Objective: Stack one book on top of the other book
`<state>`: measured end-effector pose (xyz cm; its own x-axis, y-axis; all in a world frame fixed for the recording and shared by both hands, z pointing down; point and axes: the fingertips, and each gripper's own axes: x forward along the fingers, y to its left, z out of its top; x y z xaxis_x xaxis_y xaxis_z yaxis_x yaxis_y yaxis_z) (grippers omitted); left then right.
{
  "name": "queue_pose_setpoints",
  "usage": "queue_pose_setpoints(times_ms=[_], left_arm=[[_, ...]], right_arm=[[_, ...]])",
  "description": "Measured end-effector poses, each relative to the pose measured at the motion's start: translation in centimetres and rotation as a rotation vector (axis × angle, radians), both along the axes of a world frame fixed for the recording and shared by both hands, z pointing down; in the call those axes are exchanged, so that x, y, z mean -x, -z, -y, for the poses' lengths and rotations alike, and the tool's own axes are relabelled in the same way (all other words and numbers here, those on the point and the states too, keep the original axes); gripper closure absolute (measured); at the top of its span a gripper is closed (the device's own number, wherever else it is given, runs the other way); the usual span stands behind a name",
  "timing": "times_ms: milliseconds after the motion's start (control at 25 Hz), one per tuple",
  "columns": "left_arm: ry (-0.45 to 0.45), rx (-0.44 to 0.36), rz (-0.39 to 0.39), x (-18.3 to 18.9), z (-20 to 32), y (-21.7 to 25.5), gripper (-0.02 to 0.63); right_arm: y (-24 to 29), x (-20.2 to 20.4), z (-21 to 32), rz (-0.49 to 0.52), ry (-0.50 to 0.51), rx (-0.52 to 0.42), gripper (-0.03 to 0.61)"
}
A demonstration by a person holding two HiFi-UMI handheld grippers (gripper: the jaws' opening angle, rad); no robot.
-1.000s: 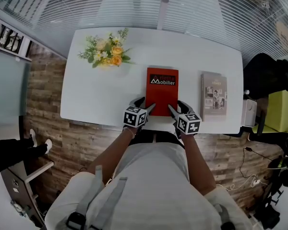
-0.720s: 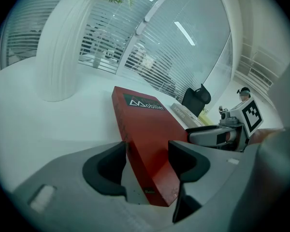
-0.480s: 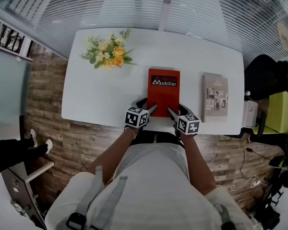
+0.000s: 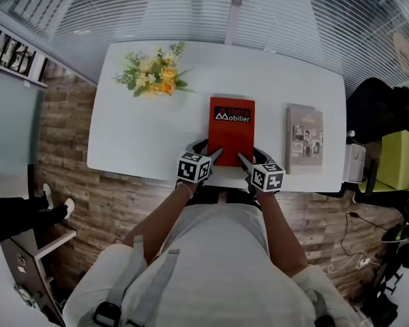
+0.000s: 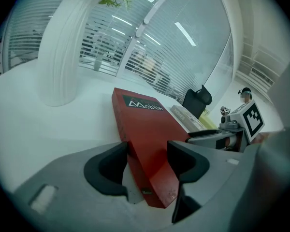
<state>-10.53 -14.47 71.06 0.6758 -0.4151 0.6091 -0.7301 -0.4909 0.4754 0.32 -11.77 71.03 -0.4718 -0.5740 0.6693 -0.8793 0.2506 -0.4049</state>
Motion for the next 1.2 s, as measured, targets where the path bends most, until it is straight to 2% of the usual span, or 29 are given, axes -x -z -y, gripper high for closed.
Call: queue_pose_setpoints(times_ms=[680,1200], left_arm=[[0.126,-0.12,0.0,-1.8,-0.8,8.3,0.347],[0.134,-0.152,-0.005,-8.2,-1.4,10.8,0.347]], right_arm=[[7.9,-1.9,-0.5,0.009,0.055,-0.092,0.324],[10.4,-8.3,-1.3,0.019,0.036,-0.123,0.324]])
